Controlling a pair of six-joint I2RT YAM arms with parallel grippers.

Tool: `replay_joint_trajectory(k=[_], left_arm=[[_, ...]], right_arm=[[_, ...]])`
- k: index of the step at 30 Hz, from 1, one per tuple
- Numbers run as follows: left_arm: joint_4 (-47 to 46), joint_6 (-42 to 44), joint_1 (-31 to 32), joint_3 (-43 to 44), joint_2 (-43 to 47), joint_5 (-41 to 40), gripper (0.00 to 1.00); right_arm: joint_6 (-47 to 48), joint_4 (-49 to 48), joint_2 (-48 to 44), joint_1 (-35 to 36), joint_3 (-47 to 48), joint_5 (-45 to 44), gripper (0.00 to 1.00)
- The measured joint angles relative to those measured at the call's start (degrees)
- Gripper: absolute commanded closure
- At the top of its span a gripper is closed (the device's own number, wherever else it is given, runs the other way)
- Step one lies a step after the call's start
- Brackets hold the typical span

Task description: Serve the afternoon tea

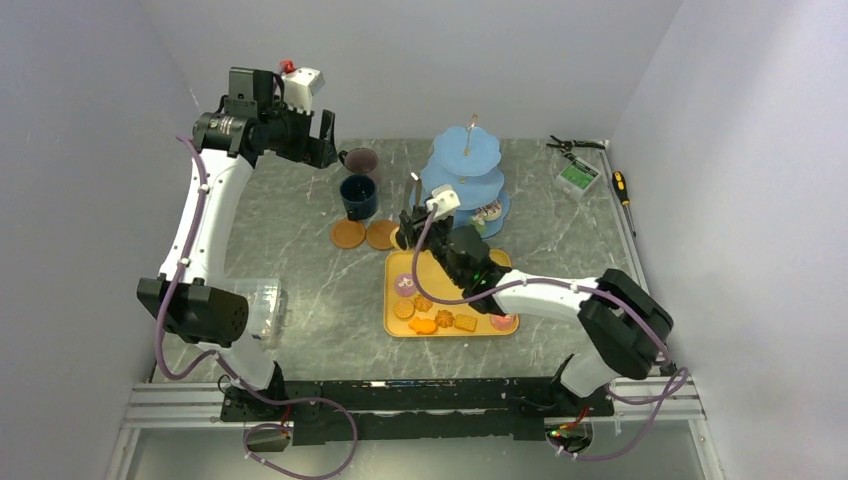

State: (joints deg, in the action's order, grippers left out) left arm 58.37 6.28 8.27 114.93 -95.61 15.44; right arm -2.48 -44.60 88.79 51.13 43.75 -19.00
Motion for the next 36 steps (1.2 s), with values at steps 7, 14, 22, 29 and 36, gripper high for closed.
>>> replay_joint_trajectory(k=[7,14,22,29,36], left_arm=[[-5.1,-0.2,2.8,-3.7,-1.0,4.0,0.07],[-8.2,1.1,15.6,-0.9,-8.5,-1.7,0.07],[-9.6,1.8,20.2,4.1,-12.9,-6.8,0.07],[-10.9,2.5,23.2,4.2,-12.7,-8.3,0.07],[-10.3,3.5,27.2,4.2,-12.7,-7.8,0.07]], right_arm=[[-1.4,-2.4,-7.1,-3.1,-0.8,4.0,0.63],[-3.3,-2.2,-10.7,-3.5,-1.0,8.9,0.63],[-3.1,0.2,-11.8,-3.5,-2.0,9.3,0.64],[-3.0,2.1,-11.3,-3.5,-2.0,9.3,0.65],[-3.0,3.8,-10.8,-3.8,-1.6,9.4,0.65]])
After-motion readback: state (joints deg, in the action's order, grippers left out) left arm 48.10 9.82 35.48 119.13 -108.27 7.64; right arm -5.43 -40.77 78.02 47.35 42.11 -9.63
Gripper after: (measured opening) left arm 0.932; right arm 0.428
